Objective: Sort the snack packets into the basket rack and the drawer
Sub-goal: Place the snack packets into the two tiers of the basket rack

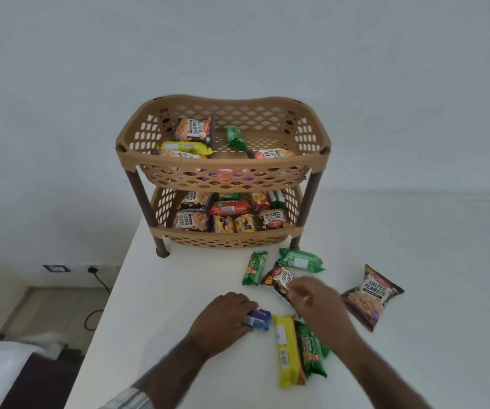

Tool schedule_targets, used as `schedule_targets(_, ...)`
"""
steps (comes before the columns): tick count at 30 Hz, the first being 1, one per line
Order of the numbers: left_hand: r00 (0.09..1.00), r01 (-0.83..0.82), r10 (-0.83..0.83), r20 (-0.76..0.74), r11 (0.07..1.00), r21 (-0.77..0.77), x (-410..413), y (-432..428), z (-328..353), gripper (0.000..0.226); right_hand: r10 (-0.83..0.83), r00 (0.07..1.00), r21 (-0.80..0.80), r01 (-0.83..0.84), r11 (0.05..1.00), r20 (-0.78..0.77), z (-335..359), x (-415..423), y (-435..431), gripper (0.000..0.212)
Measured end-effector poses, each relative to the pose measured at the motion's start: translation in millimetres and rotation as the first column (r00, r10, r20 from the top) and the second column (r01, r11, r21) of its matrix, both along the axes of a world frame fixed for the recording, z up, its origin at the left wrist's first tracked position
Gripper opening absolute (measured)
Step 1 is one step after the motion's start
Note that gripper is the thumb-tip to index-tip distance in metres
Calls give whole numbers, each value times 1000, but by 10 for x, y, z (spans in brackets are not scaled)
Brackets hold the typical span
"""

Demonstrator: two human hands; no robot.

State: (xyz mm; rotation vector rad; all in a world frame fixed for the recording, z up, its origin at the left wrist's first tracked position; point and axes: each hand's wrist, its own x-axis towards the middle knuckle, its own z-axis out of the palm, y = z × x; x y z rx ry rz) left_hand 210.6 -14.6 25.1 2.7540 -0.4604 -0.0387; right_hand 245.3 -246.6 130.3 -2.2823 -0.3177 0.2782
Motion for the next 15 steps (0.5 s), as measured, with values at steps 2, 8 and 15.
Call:
schedule_targets(2, 989, -150, 147, -30, 981, -125, -42, -11, 94, 43, 51, 996, 0, -51, 999, -71, -137, -125, 102, 23)
schedule_targets(8, 873, -483, 306, -380, 433, -761, -27, -156, 717, 31, 110, 977, 212, -70, 975, -182, 42, -79, 503, 56)
schedule_targets(15, 857, -499, 304, -417, 282, -819, 25, -154, 1036, 42, 35, 991, 240, -3, 971, -127, 530, 114, 815, 44)
